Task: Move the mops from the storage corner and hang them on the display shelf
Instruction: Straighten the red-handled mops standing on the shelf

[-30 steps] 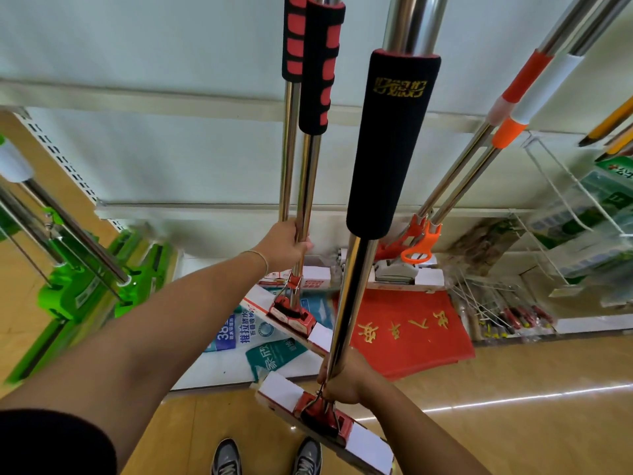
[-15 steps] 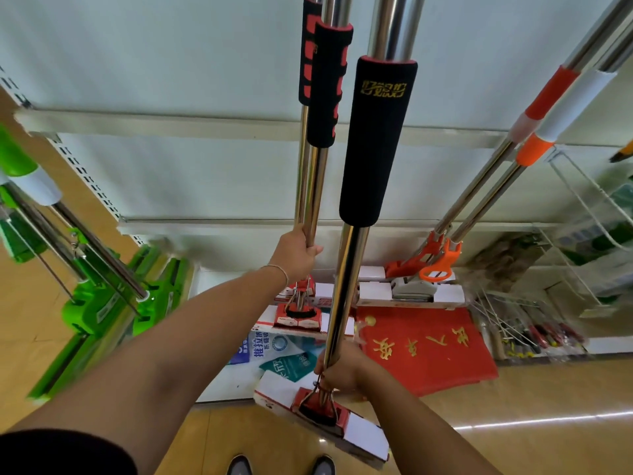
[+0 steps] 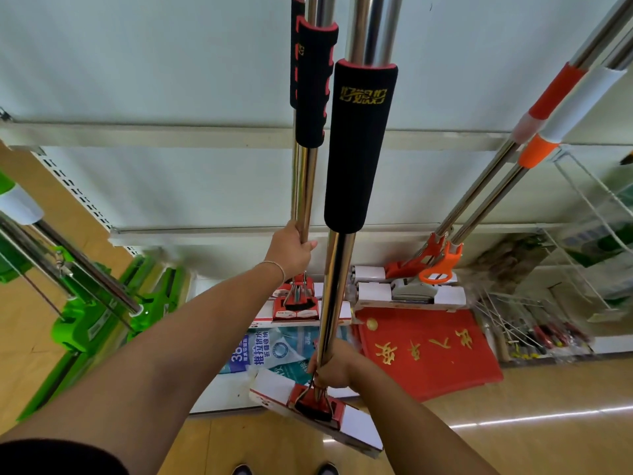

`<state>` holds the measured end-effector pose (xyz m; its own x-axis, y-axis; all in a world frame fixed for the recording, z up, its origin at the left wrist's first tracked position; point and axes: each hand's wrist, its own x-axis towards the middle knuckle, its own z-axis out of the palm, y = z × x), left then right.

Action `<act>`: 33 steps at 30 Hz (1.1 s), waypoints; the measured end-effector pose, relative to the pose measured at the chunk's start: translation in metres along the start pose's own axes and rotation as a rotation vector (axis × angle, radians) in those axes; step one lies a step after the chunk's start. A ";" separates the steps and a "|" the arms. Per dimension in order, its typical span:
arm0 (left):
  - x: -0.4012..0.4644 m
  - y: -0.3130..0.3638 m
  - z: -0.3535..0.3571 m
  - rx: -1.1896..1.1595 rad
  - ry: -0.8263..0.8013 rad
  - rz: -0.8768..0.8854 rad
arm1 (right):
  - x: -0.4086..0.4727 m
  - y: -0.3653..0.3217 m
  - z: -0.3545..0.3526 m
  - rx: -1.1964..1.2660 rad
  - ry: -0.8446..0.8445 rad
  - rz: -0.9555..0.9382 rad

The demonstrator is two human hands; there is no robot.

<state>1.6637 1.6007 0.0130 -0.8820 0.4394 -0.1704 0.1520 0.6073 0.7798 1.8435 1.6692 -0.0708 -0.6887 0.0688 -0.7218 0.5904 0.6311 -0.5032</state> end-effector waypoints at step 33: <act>-0.078 0.066 -0.035 -0.048 -0.072 0.273 | 0.002 -0.035 -0.024 0.367 0.563 -0.317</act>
<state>1.7267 1.5838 0.0984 -0.7773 0.6291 0.0089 0.3566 0.4288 0.8300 1.8116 1.6655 -0.0433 -0.9030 0.3737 -0.2122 0.3618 0.3946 -0.8446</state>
